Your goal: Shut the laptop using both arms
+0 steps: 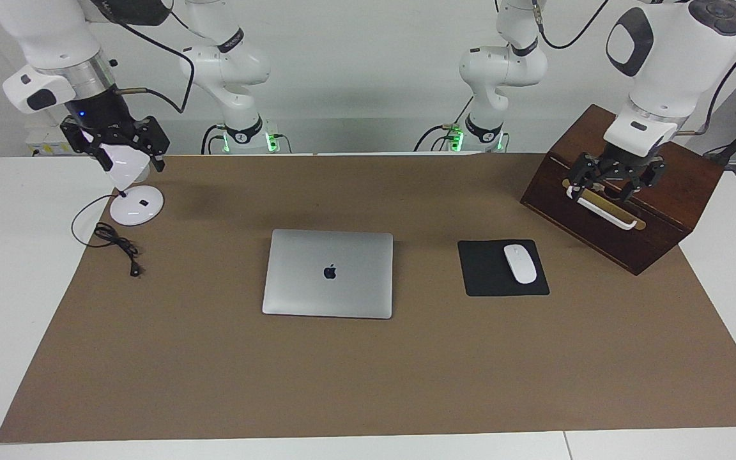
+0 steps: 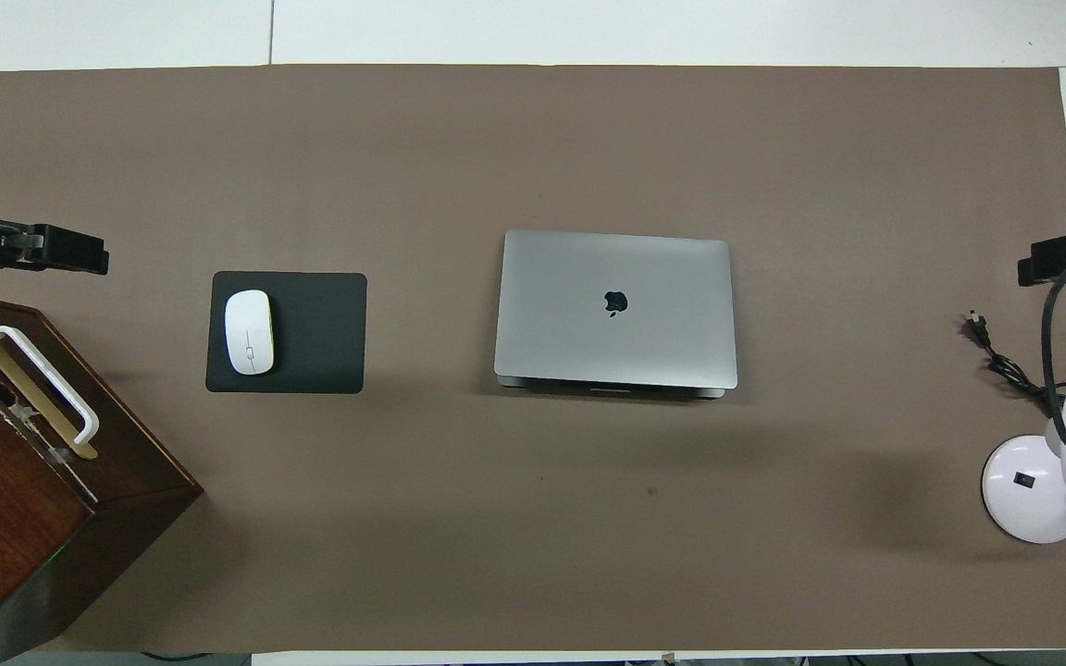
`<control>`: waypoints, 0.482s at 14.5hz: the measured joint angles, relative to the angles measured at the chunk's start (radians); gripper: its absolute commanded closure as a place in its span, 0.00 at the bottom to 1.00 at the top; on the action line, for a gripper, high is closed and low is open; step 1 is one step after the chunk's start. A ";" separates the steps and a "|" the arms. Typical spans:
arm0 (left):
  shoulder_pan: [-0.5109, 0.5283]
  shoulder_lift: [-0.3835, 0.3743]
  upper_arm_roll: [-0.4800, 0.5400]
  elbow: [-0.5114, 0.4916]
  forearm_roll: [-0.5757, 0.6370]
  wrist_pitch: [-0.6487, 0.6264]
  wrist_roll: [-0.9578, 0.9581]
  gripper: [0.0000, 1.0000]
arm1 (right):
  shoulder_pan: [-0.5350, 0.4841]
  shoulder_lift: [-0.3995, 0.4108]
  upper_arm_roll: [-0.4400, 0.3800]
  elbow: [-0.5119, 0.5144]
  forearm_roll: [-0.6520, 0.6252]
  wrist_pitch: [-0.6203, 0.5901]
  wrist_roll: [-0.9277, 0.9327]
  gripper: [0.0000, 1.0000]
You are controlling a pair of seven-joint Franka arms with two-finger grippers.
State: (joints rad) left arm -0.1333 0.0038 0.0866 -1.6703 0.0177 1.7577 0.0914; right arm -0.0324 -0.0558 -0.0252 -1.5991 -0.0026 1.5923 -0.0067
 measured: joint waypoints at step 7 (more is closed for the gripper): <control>-0.002 0.001 -0.007 0.001 0.000 0.076 0.000 0.00 | 0.000 -0.001 0.000 0.000 0.000 0.000 0.000 0.00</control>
State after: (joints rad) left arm -0.1349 0.0051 0.0796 -1.6697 0.0180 1.8339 0.0913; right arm -0.0324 -0.0563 -0.0252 -1.5991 -0.0026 1.5923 -0.0067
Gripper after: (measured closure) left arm 0.000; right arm 0.000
